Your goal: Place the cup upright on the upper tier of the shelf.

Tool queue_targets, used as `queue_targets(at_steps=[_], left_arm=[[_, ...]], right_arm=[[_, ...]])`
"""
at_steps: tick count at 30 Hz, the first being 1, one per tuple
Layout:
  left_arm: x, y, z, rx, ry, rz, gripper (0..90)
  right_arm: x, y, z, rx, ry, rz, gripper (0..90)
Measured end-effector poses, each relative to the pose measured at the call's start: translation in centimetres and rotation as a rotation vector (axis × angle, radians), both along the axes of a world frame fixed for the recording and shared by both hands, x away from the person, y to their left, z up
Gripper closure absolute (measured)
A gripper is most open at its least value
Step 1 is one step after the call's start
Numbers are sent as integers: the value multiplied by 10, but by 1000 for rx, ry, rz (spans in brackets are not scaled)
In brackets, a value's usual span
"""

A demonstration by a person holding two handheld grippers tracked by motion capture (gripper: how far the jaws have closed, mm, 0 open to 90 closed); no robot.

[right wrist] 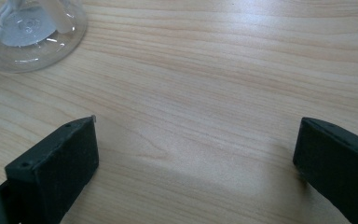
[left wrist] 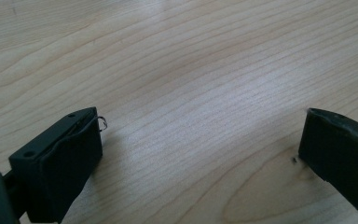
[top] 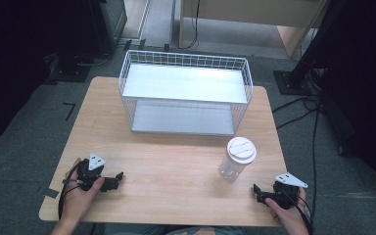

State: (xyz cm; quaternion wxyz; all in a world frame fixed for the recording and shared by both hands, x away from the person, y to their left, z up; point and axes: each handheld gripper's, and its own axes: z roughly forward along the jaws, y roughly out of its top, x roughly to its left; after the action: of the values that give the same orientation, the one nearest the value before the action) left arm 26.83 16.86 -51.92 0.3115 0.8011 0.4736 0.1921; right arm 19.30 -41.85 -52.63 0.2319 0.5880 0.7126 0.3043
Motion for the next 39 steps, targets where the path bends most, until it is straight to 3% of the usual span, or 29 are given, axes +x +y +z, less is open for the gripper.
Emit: queue_targets(at_steps=[6, 9, 15, 26, 33, 39], left_arm=[[0, 0, 0, 1, 0, 4, 0], [-1, 0, 0, 2, -1, 8, 0], [0, 0, 0, -2, -3, 11, 0], [0, 0, 0, -2, -2, 11, 0], [0, 0, 0, -2, -2, 11, 0], [0, 0, 0, -2, -2, 11, 0]], right_arm=[[-1, 3, 0, 0, -3, 0, 0], [-4, 10, 4, -50, -56, 28, 0], [-5, 23, 20, 53, -100, 67, 0], [-7, 46, 48, 143, -158, 152, 0], [-1, 64, 63, 172, -183, 187, 0], [9, 80, 72, 164, -196, 199, 0]])
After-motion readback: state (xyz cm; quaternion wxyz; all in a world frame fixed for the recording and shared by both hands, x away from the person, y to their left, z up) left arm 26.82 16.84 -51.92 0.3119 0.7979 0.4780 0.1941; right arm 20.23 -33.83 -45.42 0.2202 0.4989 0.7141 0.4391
